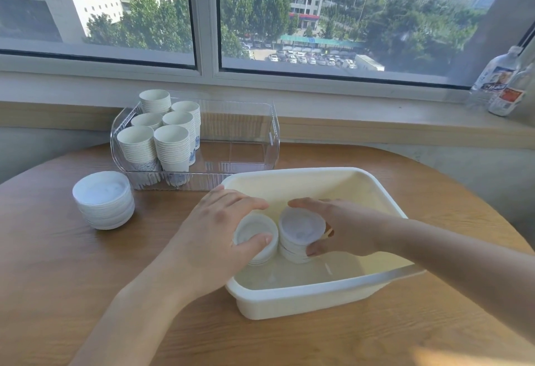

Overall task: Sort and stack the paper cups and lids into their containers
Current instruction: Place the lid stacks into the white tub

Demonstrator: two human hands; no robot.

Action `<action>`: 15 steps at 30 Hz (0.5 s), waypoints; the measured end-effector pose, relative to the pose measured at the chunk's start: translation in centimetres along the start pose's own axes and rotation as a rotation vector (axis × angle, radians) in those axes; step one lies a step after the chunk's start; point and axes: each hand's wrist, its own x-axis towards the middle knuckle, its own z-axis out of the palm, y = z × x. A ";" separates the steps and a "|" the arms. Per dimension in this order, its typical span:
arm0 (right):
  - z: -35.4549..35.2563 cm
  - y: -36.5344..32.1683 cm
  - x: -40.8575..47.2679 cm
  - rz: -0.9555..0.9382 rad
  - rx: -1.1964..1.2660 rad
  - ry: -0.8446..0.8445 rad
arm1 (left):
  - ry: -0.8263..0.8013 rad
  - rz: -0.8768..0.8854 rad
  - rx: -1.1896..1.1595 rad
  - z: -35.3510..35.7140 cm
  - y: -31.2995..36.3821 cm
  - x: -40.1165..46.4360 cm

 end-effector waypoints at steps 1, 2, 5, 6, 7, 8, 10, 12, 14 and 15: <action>0.1 0.0 0.3 0.007 -0.004 0.001 | 0.001 -0.001 0.002 0.0 0.0 0.0; 0.2 0.0 0.5 0.016 -0.013 0.002 | 0.001 -0.001 0.007 0.1 0.0 0.0; 0.6 0.1 0.8 0.026 -0.040 0.009 | 0.003 -0.011 0.030 0.2 -0.1 0.1; 0.6 0.1 0.9 0.024 -0.050 0.009 | 0.004 -0.014 0.037 0.2 0.0 0.1; 0.5 0.0 0.9 0.022 -0.066 0.010 | 0.004 -0.018 0.042 0.2 0.0 0.2; 0.4 -0.1 0.9 0.021 -0.089 0.014 | 0.004 -0.024 0.044 0.2 0.1 0.3; 0.3 -0.1 0.8 0.024 -0.166 0.028 | 0.001 -0.038 0.056 0.3 0.2 0.4; 0.2 -0.2 0.7 0.017 -0.296 0.050 | -0.005 -0.047 0.073 0.3 0.2 0.6; -0.1 -0.3 0.4 0.010 -0.401 0.065 | -0.011 -0.066 0.086 0.4 0.4 0.7; -0.3 -0.5 0.1 0.003 -0.436 0.075 | -0.011 -0.074 0.088 0.5 0.4 0.8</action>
